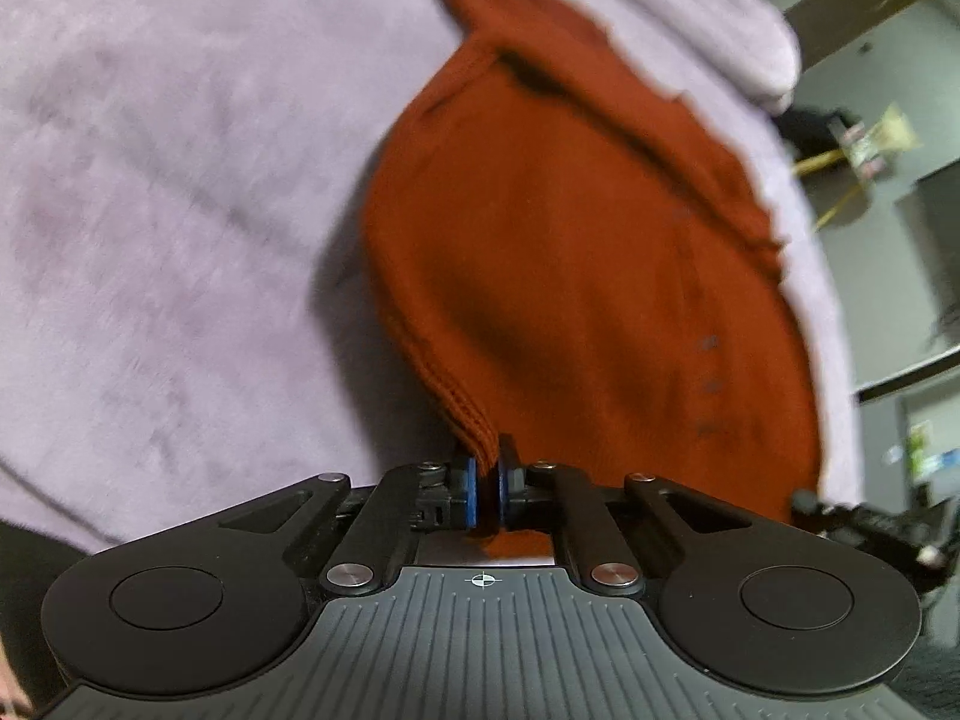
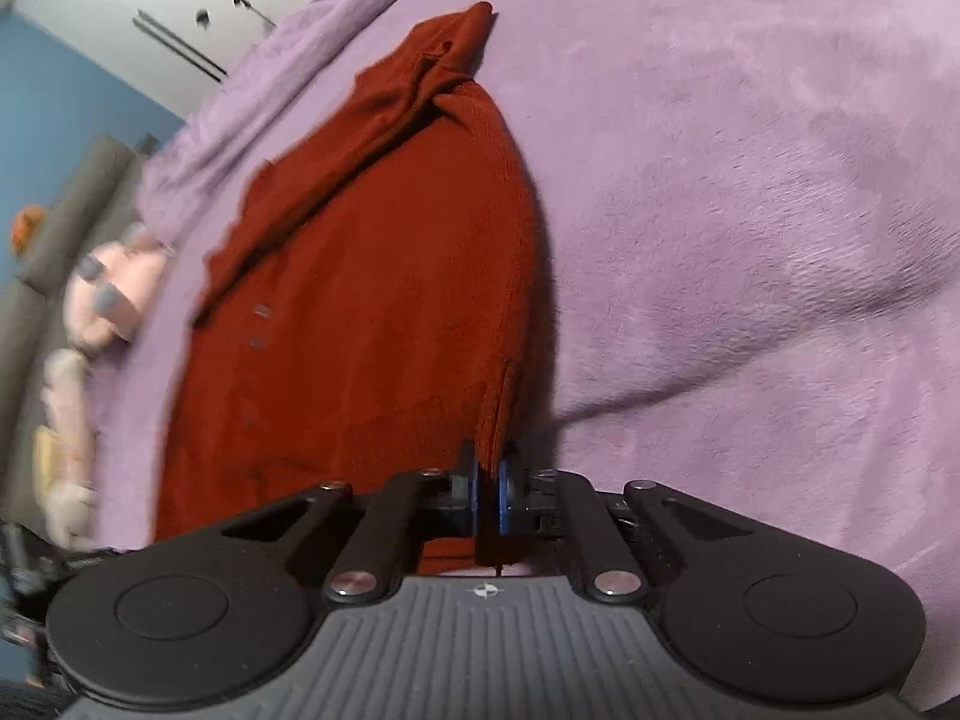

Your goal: Fold small clothes

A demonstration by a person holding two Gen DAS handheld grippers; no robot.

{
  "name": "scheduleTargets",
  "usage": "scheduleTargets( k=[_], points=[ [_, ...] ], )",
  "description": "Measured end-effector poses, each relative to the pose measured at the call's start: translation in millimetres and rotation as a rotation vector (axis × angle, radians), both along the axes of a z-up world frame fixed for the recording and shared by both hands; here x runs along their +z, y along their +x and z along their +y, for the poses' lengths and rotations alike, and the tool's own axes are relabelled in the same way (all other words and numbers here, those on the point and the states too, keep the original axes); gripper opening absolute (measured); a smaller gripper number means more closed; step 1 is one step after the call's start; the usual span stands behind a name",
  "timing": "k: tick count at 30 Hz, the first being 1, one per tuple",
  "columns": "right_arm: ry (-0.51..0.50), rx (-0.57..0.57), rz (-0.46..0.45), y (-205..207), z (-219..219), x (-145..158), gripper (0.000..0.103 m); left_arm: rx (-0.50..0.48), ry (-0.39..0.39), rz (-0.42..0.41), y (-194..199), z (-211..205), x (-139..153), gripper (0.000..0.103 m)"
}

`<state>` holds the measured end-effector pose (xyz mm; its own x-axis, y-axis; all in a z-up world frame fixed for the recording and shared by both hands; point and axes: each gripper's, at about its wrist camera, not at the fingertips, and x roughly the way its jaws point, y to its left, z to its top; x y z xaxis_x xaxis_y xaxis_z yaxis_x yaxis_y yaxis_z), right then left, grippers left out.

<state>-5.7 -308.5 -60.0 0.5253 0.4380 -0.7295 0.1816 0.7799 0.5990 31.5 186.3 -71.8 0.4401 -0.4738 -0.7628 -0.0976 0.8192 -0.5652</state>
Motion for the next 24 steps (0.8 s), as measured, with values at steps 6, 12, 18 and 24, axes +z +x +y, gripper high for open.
scheduleTargets(
  k=[6,12,18,24],
  points=[
    [0.273,-0.126,-0.078,38.6,-17.2,21.9,0.005,0.128,-0.124,-0.158,34.2,19.4,48.3,0.007],
    [0.041,-0.121,-0.138,109.0,5.5,38.4,0.005,0.228,0.024,-0.186,93.4,15.7,50.5,0.008],
    [-0.255,0.0,-0.208,130.5,27.7,42.2,0.017,0.117,0.191,-0.236,112.7,-1.5,38.2,0.017],
    [-0.44,0.183,-0.273,127.4,31.4,45.3,0.04,-0.002,0.29,-0.26,115.8,3.6,30.7,0.024]
  ],
)
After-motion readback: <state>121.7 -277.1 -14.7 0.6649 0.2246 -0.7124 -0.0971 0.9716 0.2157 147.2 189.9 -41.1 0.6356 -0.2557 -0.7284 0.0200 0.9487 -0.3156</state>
